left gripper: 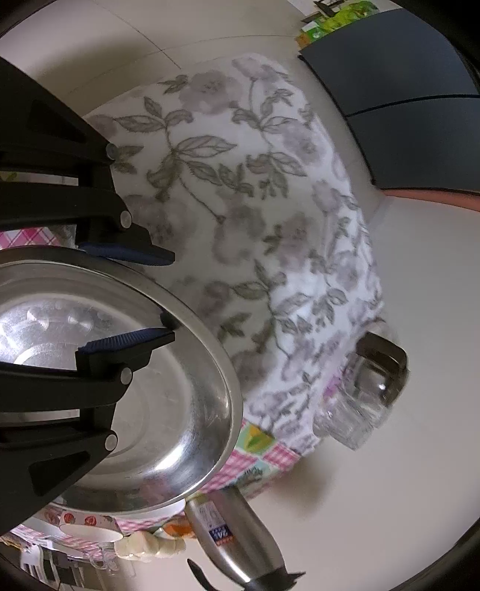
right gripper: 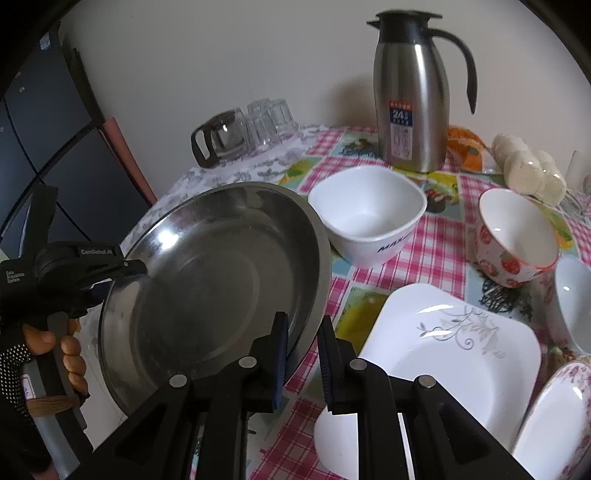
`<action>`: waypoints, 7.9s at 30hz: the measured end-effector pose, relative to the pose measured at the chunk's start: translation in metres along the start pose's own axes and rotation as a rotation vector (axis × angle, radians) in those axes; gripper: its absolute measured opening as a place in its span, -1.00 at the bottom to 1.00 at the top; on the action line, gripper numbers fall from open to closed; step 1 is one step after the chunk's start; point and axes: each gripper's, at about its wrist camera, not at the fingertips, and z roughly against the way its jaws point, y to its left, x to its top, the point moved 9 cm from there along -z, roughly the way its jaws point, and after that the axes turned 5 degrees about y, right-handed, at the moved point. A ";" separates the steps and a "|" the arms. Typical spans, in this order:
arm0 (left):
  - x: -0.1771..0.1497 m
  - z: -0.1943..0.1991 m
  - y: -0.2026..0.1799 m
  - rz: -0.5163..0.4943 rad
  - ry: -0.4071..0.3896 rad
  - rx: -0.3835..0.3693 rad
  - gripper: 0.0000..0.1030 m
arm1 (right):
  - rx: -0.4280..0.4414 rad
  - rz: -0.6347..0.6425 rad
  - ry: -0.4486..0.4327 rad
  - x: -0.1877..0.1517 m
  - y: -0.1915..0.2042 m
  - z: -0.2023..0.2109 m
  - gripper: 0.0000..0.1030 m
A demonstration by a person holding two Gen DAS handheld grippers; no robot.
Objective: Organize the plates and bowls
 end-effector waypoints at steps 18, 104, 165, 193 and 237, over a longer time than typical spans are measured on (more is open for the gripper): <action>-0.032 0.042 -0.082 -0.148 -0.060 -0.070 -0.30 | -0.004 -0.080 -0.100 0.004 -0.065 0.069 -0.67; -0.154 -0.021 -0.160 -0.308 0.215 -0.031 -0.29 | -0.180 -0.232 0.148 -0.094 -0.183 0.065 -0.56; -0.151 0.018 -0.206 -0.557 0.031 -0.006 0.83 | -0.229 -0.304 0.027 -0.079 -0.207 0.093 1.00; -0.274 0.114 -0.331 -0.864 -0.120 -0.360 0.83 | -0.369 -0.571 -0.113 -0.117 -0.324 0.192 1.00; -0.368 0.066 -0.331 -0.905 0.258 -0.355 0.83 | -0.218 -0.718 0.100 -0.172 -0.354 0.122 -0.76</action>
